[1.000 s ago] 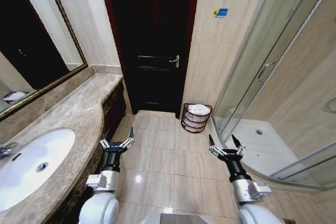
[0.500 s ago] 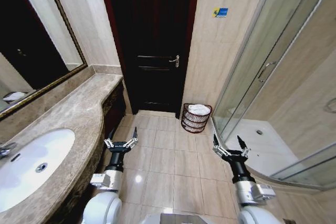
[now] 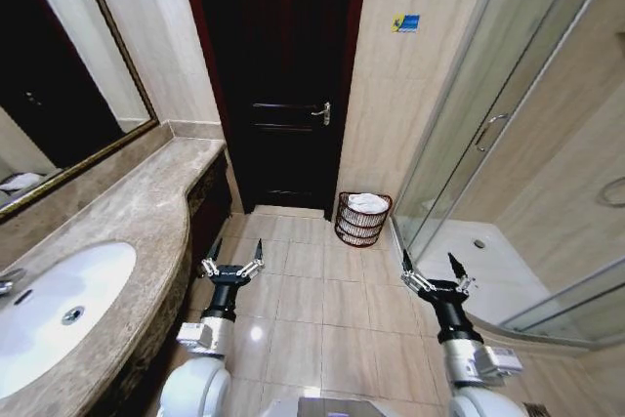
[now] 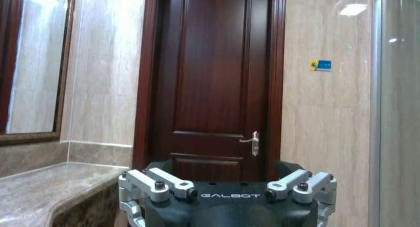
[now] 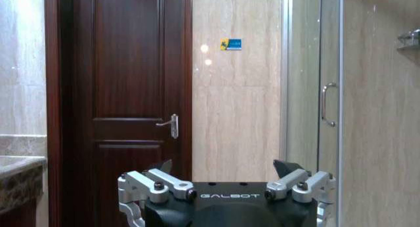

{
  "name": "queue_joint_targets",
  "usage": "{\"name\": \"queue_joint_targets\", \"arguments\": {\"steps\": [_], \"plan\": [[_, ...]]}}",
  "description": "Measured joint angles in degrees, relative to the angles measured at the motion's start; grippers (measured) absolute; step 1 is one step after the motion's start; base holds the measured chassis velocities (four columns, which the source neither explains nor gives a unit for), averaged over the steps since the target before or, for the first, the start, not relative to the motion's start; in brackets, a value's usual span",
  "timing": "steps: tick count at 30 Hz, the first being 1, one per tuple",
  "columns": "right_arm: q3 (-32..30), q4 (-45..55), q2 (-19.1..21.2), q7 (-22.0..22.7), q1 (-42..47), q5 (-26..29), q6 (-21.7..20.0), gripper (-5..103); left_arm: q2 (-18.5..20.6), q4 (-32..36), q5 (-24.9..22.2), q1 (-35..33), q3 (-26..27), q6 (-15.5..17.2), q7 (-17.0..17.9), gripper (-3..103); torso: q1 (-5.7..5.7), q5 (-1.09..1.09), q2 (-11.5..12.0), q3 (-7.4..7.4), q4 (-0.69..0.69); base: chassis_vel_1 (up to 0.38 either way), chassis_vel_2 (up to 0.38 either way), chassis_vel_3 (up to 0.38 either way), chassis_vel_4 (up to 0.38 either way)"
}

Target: Discard the used towel into the hamper.

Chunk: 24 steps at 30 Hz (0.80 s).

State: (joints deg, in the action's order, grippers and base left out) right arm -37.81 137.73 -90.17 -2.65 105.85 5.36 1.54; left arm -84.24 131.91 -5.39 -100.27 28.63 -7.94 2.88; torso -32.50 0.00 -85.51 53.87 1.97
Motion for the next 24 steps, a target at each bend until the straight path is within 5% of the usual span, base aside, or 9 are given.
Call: {"name": "queue_joint_targets", "arguments": {"steps": [24], "plan": [[-0.37,-0.03,-0.77,1.12,-0.37,-0.97,-0.98,100,-0.29,-0.01,-0.09,-0.28,-0.34,-0.71,-0.51,100,0.0,0.0,0.0,0.0,0.0,0.0,0.0,0.0,0.0]]}}
